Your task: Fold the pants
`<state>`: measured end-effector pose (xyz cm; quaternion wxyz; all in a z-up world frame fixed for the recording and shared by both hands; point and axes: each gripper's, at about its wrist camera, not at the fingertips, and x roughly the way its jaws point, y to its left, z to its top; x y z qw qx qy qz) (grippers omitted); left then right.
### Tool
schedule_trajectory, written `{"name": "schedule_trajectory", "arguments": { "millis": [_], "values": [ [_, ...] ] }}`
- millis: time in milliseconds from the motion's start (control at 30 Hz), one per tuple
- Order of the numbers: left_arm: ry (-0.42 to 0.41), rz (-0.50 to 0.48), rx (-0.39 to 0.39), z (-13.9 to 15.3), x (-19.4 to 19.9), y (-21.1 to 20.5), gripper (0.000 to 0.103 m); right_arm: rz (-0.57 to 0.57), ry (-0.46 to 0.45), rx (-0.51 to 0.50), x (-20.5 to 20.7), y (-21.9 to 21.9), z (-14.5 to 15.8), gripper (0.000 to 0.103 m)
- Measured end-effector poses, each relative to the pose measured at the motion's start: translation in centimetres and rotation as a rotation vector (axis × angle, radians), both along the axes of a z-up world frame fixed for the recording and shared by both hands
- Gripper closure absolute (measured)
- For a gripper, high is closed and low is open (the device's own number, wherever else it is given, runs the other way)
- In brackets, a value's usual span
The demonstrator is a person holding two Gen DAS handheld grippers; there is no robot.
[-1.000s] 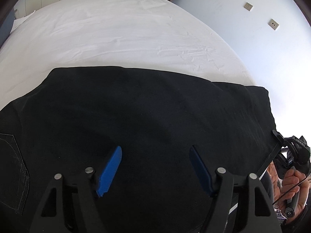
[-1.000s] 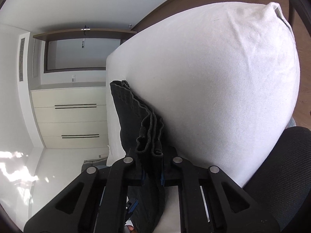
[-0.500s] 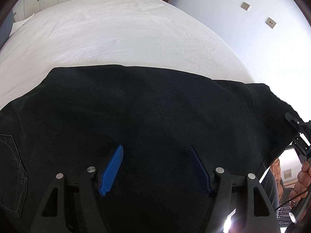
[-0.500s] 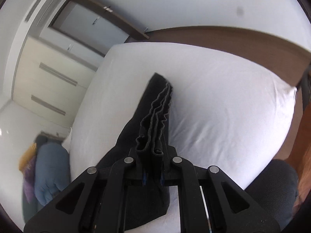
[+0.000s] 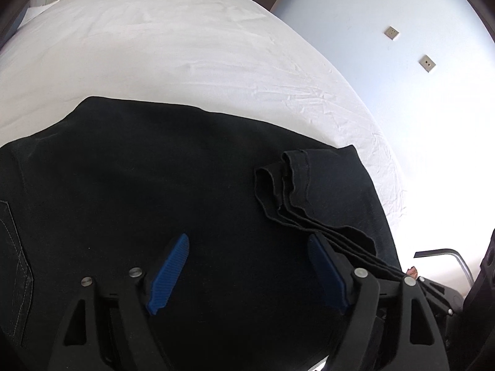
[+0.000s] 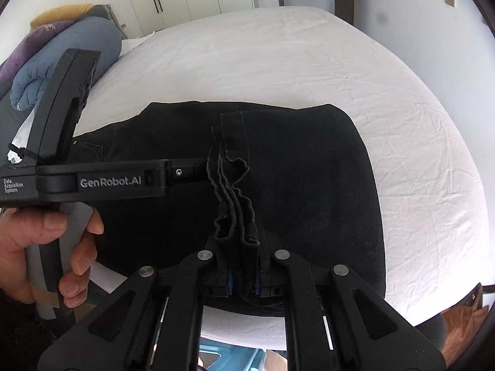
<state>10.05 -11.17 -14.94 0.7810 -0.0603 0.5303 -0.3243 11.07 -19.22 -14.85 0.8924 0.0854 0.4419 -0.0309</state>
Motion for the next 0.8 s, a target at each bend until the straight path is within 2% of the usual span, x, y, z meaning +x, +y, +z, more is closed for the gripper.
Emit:
{"name": "schedule_trajectory", "arguments": {
  "millis": [33, 167, 433, 500, 567, 633, 700, 733, 767, 800],
  "values": [
    [0.016, 0.005, -0.019, 0.2, 0.1, 0.3, 0.012, -0.003, -0.001, -0.002, 0.1, 0.1, 0.0, 0.095],
    [0.085, 0.019, -0.099, 0.8, 0.7, 1.2, 0.007, -0.003, 0.0, -0.024, -0.5, 0.6, 0.2, 0.095],
    [0.267, 0.0, -0.182, 0.3, 2.1, -0.5, 0.006, 0.008, -0.027, -0.074, -0.8, 2.2, 0.7, 0.095],
    [0.29, -0.009, -0.184, 0.1, 2.4, -1.2, 0.008, 0.013, -0.032, -0.091, -0.9, 2.6, 0.9, 0.095],
    [0.324, -0.024, -0.192, 0.0, 2.9, -1.7, 0.017, 0.022, -0.036, -0.098, -1.0, 3.0, 1.0, 0.095],
    [0.368, -0.037, -0.218, -0.1, 3.4, -2.3, 0.031, 0.035, -0.045, -0.113, -1.3, 3.8, 0.8, 0.095],
    [0.383, -0.056, -0.225, -0.1, 3.8, -2.7, 0.055, 0.052, -0.051, -0.126, -1.5, 4.4, 1.0, 0.095],
    [0.373, -0.064, -0.203, 0.0, 3.9, -2.9, 0.079, 0.058, -0.054, -0.131, -1.7, 4.6, 1.4, 0.095],
    [0.363, -0.066, -0.185, 0.1, 4.0, -2.9, 0.095, 0.065, -0.057, -0.135, -1.8, 4.9, 1.6, 0.095],
    [0.362, -0.074, -0.187, 0.1, 4.2, -2.8, 0.095, 0.071, -0.063, -0.136, -2.0, 5.1, 1.9, 0.095]
  ]
}}
